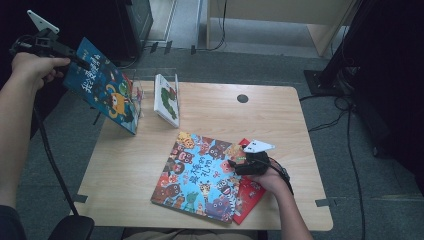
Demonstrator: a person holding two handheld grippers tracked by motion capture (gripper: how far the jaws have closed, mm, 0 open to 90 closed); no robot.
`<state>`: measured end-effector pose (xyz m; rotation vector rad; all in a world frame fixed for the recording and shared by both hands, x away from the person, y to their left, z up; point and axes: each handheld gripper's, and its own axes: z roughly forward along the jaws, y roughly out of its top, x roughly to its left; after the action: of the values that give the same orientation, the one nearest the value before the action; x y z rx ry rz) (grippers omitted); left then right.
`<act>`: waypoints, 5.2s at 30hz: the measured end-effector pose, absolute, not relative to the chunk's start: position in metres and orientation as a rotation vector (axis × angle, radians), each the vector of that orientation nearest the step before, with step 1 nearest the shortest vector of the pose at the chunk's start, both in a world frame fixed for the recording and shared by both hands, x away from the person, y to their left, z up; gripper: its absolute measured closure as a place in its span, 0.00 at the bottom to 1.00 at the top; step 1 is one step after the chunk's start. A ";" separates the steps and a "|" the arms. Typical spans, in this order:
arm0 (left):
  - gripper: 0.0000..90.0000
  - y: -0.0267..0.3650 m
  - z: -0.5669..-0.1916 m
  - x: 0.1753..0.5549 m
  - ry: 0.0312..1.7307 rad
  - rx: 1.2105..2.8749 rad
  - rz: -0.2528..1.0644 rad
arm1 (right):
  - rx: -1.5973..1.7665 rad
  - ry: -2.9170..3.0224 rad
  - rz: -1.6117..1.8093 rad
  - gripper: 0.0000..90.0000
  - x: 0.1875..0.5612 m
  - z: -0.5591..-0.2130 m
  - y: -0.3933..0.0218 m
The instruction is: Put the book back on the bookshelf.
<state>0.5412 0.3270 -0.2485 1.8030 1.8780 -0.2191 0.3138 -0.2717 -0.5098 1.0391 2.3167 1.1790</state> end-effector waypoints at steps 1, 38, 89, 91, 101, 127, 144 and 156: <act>0.65 0.327 -0.248 0.540 1.872 1.807 -0.220 | 1.039 2.317 1.179 0.20 0.314 -0.510 -0.272; 0.60 0.325 -0.243 0.483 1.784 1.798 -0.088 | 1.006 2.351 1.196 0.18 0.317 -0.510 -0.275; 0.57 0.313 -0.303 0.393 1.647 1.783 -0.045 | 1.012 2.351 1.187 0.17 0.320 -0.510 -0.277; 0.58 0.311 -0.305 0.391 1.644 1.794 -0.033 | 1.012 2.351 1.187 0.17 0.320 -0.510 -0.277; 0.57 0.288 -0.318 0.378 1.595 1.841 -0.027 | 1.009 2.350 1.188 0.17 0.320 -0.510 -0.277; 0.57 0.239 -0.373 0.377 1.521 1.943 -0.054 | 1.013 2.350 1.189 0.17 0.320 -0.510 -0.276; 0.57 0.212 -0.407 0.376 1.485 2.001 -0.005 | 1.004 2.358 1.190 0.17 0.322 -0.510 -0.276; 0.57 0.199 -0.430 0.377 1.450 2.017 0.008 | 0.997 2.361 1.189 0.17 0.326 -0.510 -0.275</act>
<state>0.3767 0.1987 -0.4296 2.0165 1.4500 0.0079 0.3259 -0.2746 -0.5100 0.9971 2.3608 1.1893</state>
